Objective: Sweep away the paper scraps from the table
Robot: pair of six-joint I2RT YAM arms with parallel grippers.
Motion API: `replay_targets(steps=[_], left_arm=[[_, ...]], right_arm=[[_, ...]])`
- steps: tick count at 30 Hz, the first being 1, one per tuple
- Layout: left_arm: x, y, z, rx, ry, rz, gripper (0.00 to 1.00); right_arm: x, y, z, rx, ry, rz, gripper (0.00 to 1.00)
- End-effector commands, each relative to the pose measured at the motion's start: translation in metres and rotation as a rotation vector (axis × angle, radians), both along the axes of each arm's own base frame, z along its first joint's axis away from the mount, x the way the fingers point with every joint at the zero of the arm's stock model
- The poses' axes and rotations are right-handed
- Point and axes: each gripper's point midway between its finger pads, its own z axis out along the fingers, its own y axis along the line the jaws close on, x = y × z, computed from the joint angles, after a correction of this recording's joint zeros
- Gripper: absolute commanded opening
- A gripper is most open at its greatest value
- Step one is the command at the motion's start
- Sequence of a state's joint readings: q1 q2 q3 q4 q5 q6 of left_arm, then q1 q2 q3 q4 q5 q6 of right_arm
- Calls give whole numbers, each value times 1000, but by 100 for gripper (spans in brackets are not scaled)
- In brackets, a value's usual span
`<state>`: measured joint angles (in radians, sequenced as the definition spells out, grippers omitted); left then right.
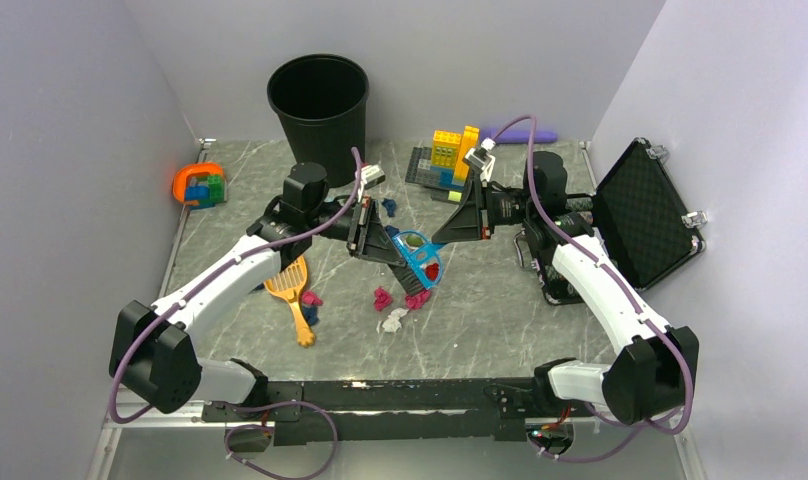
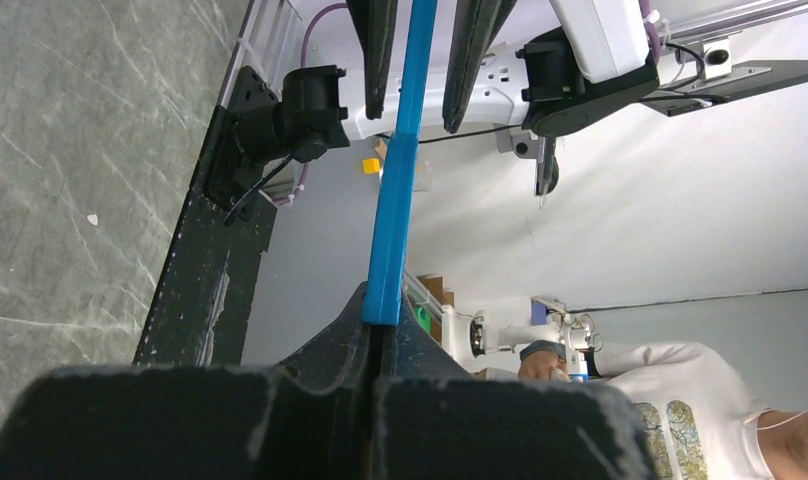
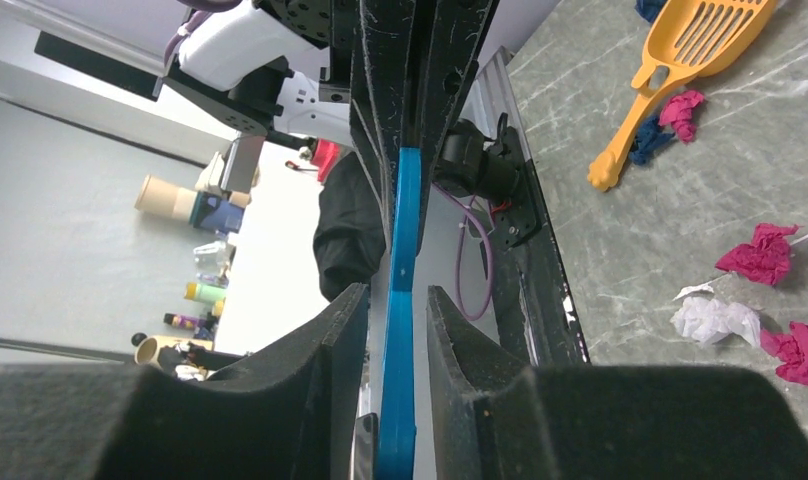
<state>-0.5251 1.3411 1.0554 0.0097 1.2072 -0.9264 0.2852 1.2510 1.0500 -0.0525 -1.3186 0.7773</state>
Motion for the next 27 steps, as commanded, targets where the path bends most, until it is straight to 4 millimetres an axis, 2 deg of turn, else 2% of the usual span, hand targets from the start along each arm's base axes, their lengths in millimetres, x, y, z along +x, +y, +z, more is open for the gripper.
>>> replay_targets(steps=[1,6,10,13,20,24,25,26,27], left_arm=[[-1,2,16,-35,-80,-20,0],[1,3,17,-35,-81,-9,0],[0,5,19,-40,-82,-7,0],[1,6,20,-41,-82,-2,0],[0,9,20,-42,-93,2,0],[0,9,20,-40,-88,5,0],[1,9,19,-39,-90,8,1],[0,10,16,-27,-72,11,9],[1,11,15,-19,-68,23,22]], right_arm=[[-2,1,16,26,-73,27,31],[-2,1,15,26,-70,30,31],[-3,1,15,24,-70,31,36],[-3,1,13,19,-66,33,35],[-3,1,15,24,-69,36,23],[-4,1,16,25,-70,36,0],[-3,1,16,24,-68,33,0],[-3,2,15,22,-64,30,0],[-2,2,14,18,-62,24,0]])
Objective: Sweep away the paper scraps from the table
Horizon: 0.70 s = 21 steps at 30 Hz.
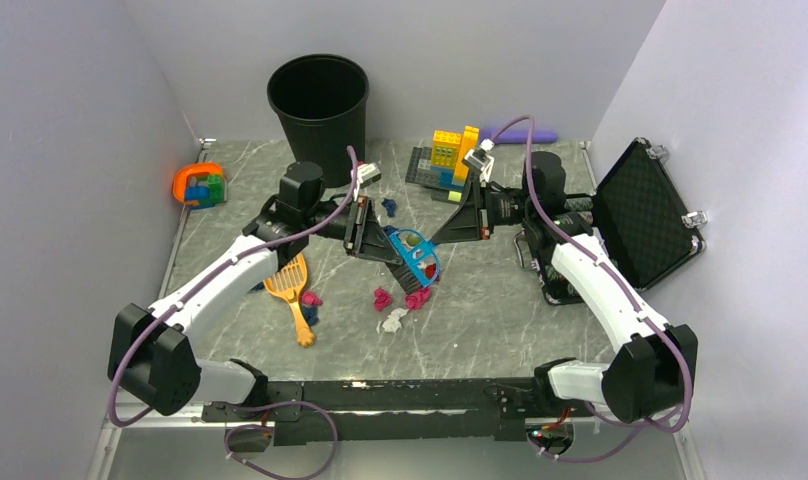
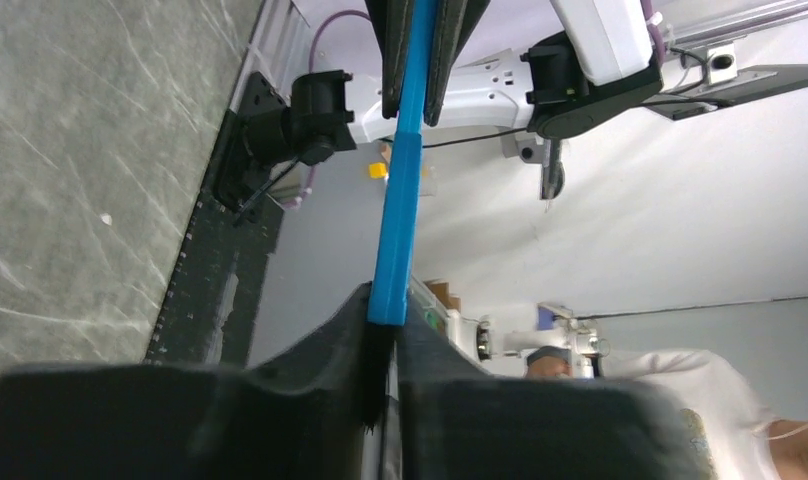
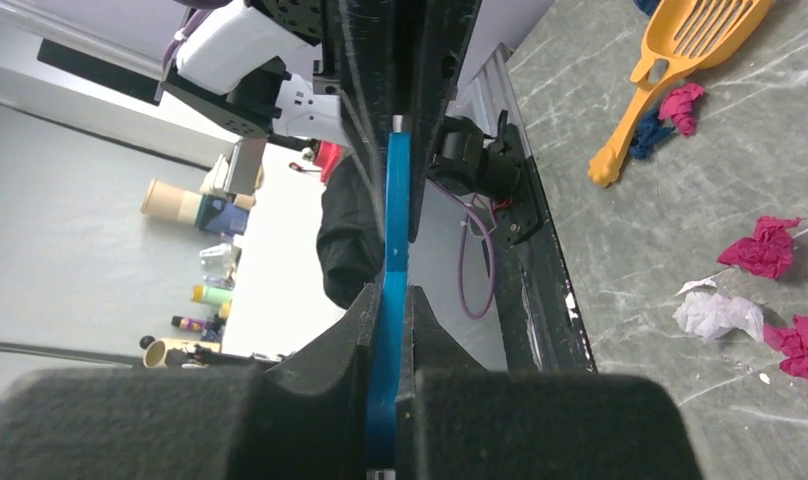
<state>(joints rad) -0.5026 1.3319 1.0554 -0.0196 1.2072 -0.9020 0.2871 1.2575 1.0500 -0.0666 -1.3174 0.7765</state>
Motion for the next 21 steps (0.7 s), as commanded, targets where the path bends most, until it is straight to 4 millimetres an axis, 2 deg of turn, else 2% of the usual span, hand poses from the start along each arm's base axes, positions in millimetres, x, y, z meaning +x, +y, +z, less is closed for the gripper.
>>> replay_targets(steps=[1,5,7,10,12,14,16,18,21], left_arm=[[-2,6,13,-12,-51,17,38],[5,12,7,27,-47,74,83],[14,20,-2,79,-51,143,95],[38,46,-28,241,-40,322,99],[52,75,-56,431,-28,480,99],[60,115,-88,684,-21,643,99],[60,152,-108,882,-18,761,99],[55,179,-120,1006,3,865,99],[46,207,-139,1102,73,1029,99]], right_arm=[[-1,1,17,21,-80,17,0],[13,2,3,-45,-60,-65,0],[28,-2,-20,-165,-26,-155,0],[54,-18,-57,-398,16,-305,0],[65,-29,-67,-498,3,-377,0],[75,-42,-71,-583,-29,-469,0],[87,-59,-72,-659,-60,-584,0],[90,-67,-68,-675,-80,-645,0],[91,-68,-60,-644,-93,-694,0]])
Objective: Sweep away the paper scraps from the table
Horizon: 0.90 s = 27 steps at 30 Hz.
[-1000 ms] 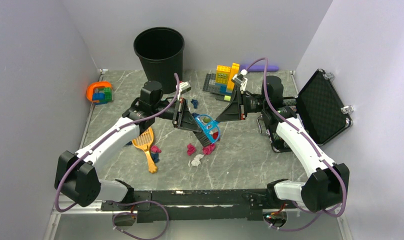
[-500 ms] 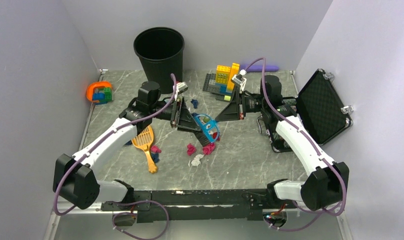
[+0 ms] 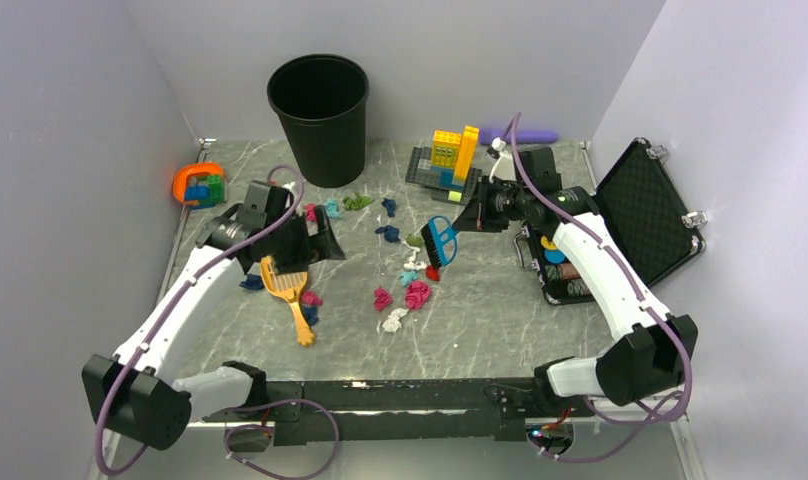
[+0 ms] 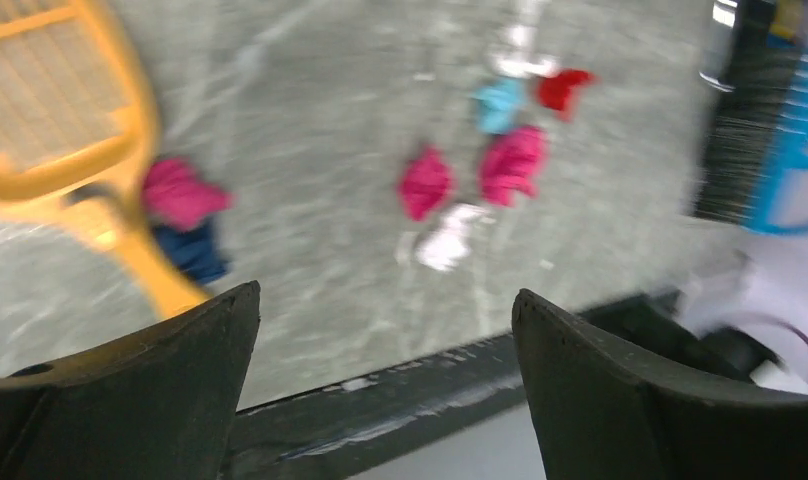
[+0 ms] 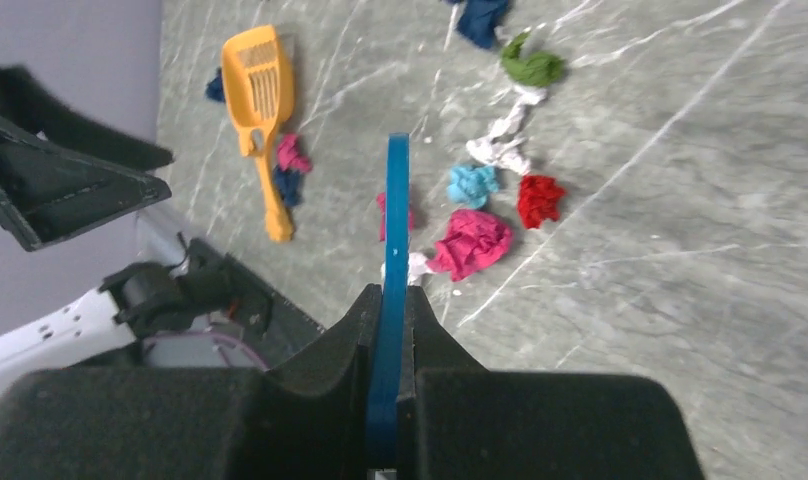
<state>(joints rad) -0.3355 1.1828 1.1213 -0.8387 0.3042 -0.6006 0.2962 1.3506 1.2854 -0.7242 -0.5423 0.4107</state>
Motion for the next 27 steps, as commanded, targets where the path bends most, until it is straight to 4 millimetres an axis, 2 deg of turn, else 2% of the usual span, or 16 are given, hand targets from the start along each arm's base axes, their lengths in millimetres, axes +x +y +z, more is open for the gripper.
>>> replay_targets(steps=[1,4,8,11,15,21,27], left_arm=[[-21,78,-38,311,56,328,99],[-31,91,-57,290,52,482,89],[-34,102,-70,286,-81,601,72],[-43,109,-84,327,-131,629,68],[-49,106,-110,364,-113,609,64],[-36,100,-132,413,-139,583,51],[-25,102,-138,487,-134,586,46]], right_arm=[[9,-20,27,-61,-136,-127,0],[11,-16,34,-30,-153,-137,0],[10,-8,45,23,-175,-120,0],[9,-3,50,41,-182,-105,0],[8,0,53,37,-187,-90,0],[6,3,56,49,-175,-83,0],[4,3,58,52,-173,-78,0]])
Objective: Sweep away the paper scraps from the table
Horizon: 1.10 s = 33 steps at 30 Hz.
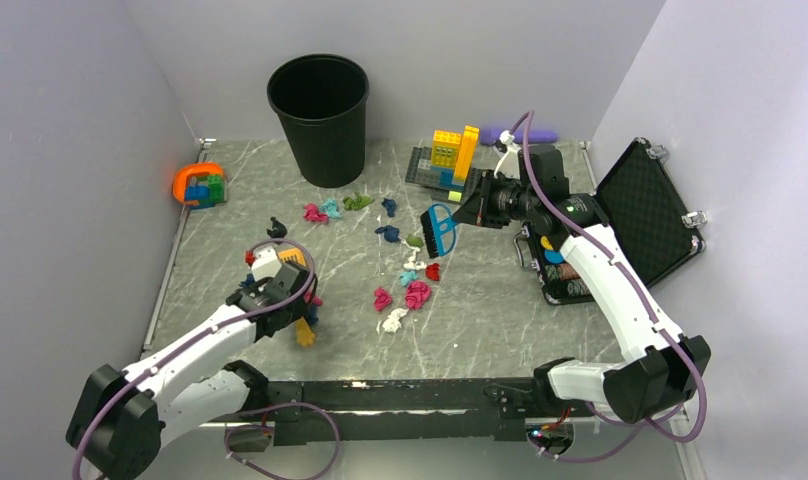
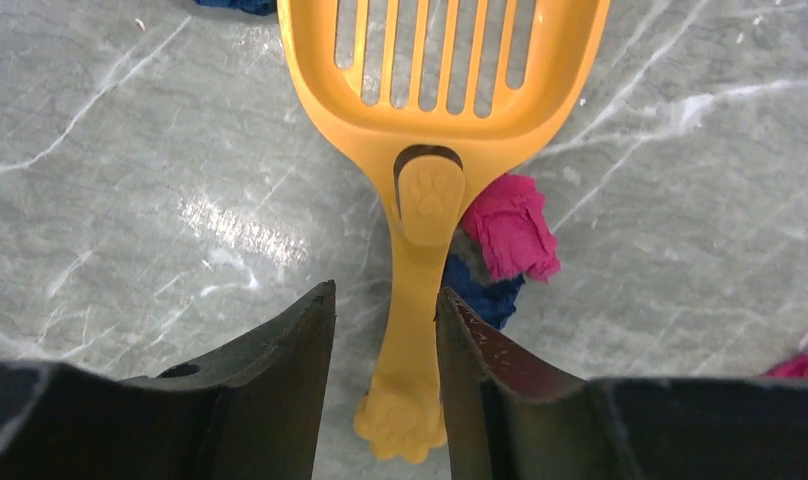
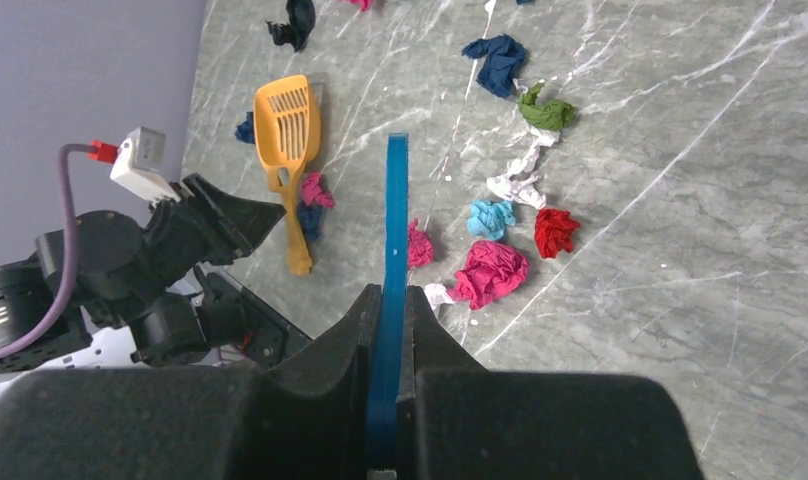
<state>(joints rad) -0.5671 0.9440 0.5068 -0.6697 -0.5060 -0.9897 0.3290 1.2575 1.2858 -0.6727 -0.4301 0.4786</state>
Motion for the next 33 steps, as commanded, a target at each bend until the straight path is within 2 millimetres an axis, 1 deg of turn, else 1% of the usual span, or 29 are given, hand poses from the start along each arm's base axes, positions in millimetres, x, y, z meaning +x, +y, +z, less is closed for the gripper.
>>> replay_targets(steps=[1,5,9,14,16,18,20,22,23,24,25,26,28,30,33], left_arm=[[24,0,9,42,-69,34,45],[31,-5,0,66,-44,0,43],[32,-8,-8,70,-18,-1,44],[34,-13,-9,58,-13,-27,46],[32,-11,-11,60,-12,-21,42],[31,-11,-12,56,-14,-20,31],[31,-10,-9,60,-17,-32,21],[32,-10,3,69,-32,-58,14],[34,-10,13,77,-44,-75,13],[38,-10,27,86,-62,-92,12],[37,-8,36,106,-64,-107,11],[40,-8,53,113,-85,-124,11],[42,-10,77,121,-114,-174,11],[46,-23,97,98,-152,-273,10],[50,-55,119,15,-217,-462,9]], right_arm=[[1,6,27,42,-59,16,0],[0,5,28,43,-61,11,0],[-1,5,27,49,-60,9,0],[0,7,27,59,-57,13,0],[1,8,28,63,-61,15,0],[1,8,28,67,-59,15,0],[2,9,29,71,-59,15,0],[3,10,29,72,-58,16,0],[4,10,29,73,-58,13,0],[4,10,29,75,-57,11,0],[5,10,29,77,-58,11,0],[6,11,29,80,-57,9,0],[7,12,29,90,-53,5,0],[9,14,28,102,-47,2,0],[9,14,23,97,-26,4,0]])
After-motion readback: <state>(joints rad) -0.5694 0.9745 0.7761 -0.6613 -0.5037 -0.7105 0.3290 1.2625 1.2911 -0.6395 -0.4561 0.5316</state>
